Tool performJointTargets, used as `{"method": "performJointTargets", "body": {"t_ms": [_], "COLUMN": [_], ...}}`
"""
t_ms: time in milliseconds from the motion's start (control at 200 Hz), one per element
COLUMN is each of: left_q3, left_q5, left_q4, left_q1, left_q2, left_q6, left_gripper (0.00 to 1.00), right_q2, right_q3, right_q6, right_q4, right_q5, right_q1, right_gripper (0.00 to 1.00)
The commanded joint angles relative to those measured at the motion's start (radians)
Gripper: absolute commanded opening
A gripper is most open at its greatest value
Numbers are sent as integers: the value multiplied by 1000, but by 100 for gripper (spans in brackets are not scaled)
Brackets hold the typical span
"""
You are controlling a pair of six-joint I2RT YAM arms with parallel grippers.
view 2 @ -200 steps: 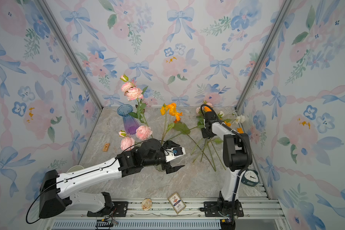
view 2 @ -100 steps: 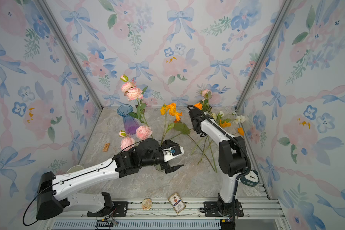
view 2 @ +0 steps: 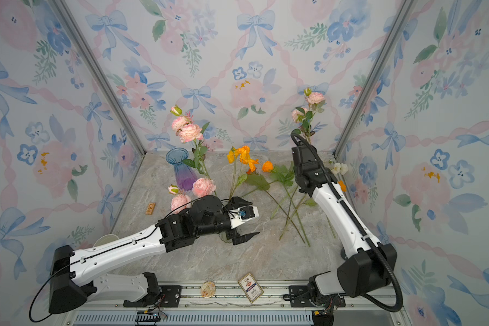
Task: Arrange flowers in a vase
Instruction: Pick up the flower from the flowers, then place the flower in the vase.
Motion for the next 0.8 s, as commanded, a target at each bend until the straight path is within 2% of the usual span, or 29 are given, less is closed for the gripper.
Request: {"method": "performJointTargets", "body": {"t_ms": [0,120,245,460,675,795], "left_q3": [-22,-40,-46,-55,-64,-129], "left_q5": [52,100,105,64,30,-12], "left_q4": [22,41,41,42,29,13], "left_q1": [17,34,51,75,65,65], "left_q2": [-54,-90,-123,-203,-313,-394], "left_q6": [0,6,19,25,-103,-108], "left_gripper": [98,98,98,98,98,98], "right_q2": [-126,-238,-329,-451,-518,-524], "right_q3": [-179,-318,-423,-489,-493,-521], "right_q6": [157,241,307,292,294,300], "right_q4": [278,484,676,918,1092,1211], "right_q5": [-425,-561,-606,-545,-507,-499], "right_q1": [-47,-55,-32,106,253,335], "right_gripper": [0,0,0,0,0,0]}}
